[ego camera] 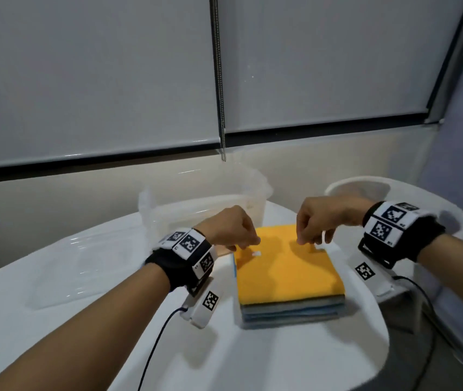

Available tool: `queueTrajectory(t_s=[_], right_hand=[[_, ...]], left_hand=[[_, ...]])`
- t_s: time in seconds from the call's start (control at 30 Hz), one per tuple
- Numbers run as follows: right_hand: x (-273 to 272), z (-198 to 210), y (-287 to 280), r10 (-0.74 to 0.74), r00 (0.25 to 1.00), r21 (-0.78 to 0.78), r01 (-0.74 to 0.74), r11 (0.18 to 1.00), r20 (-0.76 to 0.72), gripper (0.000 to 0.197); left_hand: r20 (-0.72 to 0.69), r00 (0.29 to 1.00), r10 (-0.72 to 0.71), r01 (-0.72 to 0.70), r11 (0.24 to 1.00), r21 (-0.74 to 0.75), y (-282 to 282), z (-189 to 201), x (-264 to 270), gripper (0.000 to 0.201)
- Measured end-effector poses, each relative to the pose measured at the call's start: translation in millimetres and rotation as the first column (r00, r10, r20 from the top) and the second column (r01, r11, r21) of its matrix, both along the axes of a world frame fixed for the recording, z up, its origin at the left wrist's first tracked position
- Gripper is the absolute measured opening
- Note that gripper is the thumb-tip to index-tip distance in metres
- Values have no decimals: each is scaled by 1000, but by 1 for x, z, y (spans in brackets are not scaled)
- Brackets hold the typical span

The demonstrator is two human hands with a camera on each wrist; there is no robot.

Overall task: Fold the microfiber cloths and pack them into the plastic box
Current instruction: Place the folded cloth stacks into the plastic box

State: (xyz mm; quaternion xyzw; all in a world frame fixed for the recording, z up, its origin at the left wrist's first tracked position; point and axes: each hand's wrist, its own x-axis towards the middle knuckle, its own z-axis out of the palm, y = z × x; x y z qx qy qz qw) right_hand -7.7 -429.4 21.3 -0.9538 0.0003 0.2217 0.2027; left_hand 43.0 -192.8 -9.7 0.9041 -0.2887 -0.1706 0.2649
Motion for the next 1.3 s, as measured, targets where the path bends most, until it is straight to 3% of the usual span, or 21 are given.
queueTrajectory(t_s=[0.07,0.2,0.3,0.37,0.47,0.63,0.8,0.93,1.07,1.17,1.3], right_hand=[[-12,-16,-11,-17,1000,-19,17,1000,7,28],[-30,-33,-17,6,1000,-28,-5,1000,16,67],[-37,-42,-16,12,998,-93,-6,996,57,76],[-40,-50,-14,-16,996,-85,23,996,82,71],[-41,-58,-14,-23,989,-55,31,998,146,33],[-41,-45,-19,-42,986,166,15,986,159,26],[-38,-21,-22,-147,985,353,108,929,86,21],[-32,-11,-25,-261,963,534,184,825,70,37],[-24,-1,-25,-310,950,703,194,684,40,43],[-17,11,-18,-348,934,787,158,597,76,28],[-5,26,-12,-375,923,852,126,509,87,29]], left_hand=[[37,995,-90,87,993,79,-7,-12,-10,31],[9,988,-152,143,947,286,-17,-31,-17,74],[22,991,-134,119,938,326,-18,-37,-18,80],[47,991,-128,106,940,324,-20,-38,-21,76],[100,986,-136,95,937,337,-20,-41,-25,75],[97,990,-102,70,955,289,-17,-37,-22,68],[104,991,-78,54,974,220,-14,-15,-17,59],[-53,999,10,-11,1000,-9,-5,4,-14,46],[-190,980,60,-119,942,-315,12,35,-15,41],[-284,952,115,-255,810,-528,26,53,-14,44],[-472,873,119,-453,557,-696,39,51,-10,59]])
